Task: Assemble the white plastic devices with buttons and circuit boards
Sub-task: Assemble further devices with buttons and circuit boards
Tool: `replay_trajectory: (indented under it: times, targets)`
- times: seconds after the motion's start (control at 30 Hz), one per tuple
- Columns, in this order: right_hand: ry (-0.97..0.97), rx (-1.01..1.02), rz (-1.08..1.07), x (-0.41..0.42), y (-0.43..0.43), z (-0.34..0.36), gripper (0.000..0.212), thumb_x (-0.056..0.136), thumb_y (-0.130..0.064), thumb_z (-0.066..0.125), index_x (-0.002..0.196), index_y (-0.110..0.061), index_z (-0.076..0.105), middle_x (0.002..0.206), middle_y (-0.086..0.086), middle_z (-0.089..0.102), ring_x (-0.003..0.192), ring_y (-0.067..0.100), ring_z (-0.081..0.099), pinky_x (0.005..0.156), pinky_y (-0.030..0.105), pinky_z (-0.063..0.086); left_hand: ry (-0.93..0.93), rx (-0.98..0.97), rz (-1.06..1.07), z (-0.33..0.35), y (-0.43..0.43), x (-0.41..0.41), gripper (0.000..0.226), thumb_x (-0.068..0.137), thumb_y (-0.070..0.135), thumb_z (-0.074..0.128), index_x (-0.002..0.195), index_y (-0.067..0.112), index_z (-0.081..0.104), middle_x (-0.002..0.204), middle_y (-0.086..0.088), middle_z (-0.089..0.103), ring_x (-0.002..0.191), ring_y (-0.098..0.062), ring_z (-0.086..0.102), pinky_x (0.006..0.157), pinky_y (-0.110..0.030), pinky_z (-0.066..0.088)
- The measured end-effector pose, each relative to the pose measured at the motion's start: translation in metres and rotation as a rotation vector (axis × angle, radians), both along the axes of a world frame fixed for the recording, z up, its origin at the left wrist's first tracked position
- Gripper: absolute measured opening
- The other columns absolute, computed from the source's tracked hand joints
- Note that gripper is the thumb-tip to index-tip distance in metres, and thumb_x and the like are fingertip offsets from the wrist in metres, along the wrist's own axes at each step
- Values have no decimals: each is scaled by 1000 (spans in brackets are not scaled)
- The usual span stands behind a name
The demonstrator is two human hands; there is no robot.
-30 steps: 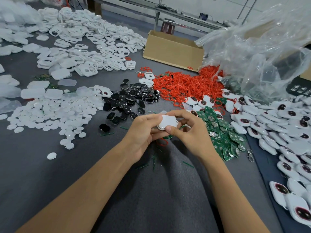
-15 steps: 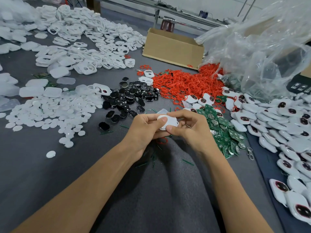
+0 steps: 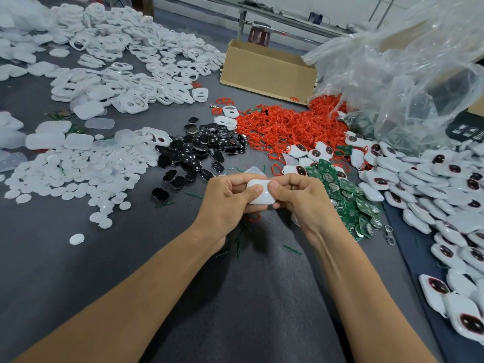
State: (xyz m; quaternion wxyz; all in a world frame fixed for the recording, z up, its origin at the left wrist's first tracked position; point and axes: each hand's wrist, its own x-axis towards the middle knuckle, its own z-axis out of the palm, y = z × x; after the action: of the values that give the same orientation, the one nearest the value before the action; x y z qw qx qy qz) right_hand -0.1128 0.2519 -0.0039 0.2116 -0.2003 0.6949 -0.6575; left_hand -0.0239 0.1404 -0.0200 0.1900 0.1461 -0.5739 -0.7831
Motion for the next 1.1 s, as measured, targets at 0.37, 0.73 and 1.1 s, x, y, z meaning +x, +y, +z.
replay_trajectory:
  times: [0.37,0.73,1.1]
  targets:
    - [146,-60,-50,6,-6,-2,4,83,8,62,86,7,63,63,8,54,50,7,45,50,14,40,1,-1,80,-1,2,-3,14,93,8,60,98,10,73,95,-9,74,81,-24,72,65,-37,61]
    - [239,153,-159,3,-9,-13,14,97,-13,51,85,-8,57,66,8,60,48,17,56,57,41,51,-52,-339,70,-7,2,-6,15,96,10,57,100,4,70,80,-10,74,71,-21,73,69,-33,61]
    - [234,117,81,3,-2,-2,15,89,10,54,99,0,58,54,2,52,40,4,45,38,18,37,-51,-371,101,-11,0,-5,18,97,9,53,88,1,66,71,-16,72,62,-30,69,66,-40,59]
